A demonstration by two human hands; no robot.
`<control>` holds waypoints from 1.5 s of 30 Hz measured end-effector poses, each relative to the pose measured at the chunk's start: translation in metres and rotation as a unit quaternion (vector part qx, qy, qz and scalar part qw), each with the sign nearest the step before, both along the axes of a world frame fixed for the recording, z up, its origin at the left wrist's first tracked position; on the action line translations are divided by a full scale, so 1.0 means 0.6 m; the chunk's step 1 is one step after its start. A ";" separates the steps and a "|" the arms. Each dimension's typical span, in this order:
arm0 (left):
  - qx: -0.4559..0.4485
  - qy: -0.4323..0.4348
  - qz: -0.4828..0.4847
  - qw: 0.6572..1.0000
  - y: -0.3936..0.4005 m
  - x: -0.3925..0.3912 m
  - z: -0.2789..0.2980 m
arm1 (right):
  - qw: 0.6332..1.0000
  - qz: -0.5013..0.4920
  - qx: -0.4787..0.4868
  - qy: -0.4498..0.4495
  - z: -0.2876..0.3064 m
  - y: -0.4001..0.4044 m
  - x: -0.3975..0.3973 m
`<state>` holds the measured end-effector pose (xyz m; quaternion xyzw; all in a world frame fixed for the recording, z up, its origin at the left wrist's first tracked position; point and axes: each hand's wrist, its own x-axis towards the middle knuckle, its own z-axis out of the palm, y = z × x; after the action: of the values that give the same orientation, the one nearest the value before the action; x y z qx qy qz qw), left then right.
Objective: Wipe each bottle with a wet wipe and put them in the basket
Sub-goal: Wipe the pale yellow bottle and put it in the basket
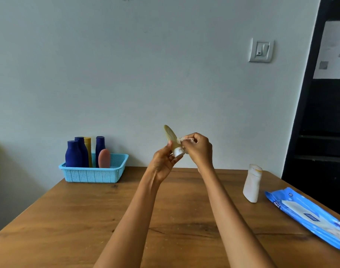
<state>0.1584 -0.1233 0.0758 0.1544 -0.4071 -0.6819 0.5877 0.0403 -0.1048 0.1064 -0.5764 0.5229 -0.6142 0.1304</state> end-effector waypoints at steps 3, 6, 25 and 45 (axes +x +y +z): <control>-0.002 -0.016 -0.009 1.000 -0.002 0.001 0.004 | 0.998 0.020 -0.063 -0.006 -0.002 0.003 0.010; -0.012 -0.015 0.003 1.000 -0.005 0.008 0.012 | 0.995 0.049 -0.081 0.022 0.006 0.007 0.016; -0.023 -0.069 0.038 0.997 -0.009 0.016 0.011 | 0.992 0.066 -0.061 0.087 0.000 0.003 0.008; 0.018 -0.092 0.044 0.995 -0.009 0.000 0.013 | 0.979 -0.009 -0.096 0.181 -0.003 0.006 0.005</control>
<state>0.1585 -0.1289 0.0835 0.2448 -0.4400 -0.6457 0.5740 0.0430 -0.1012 0.1043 -0.6830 0.4813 -0.5487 -0.0278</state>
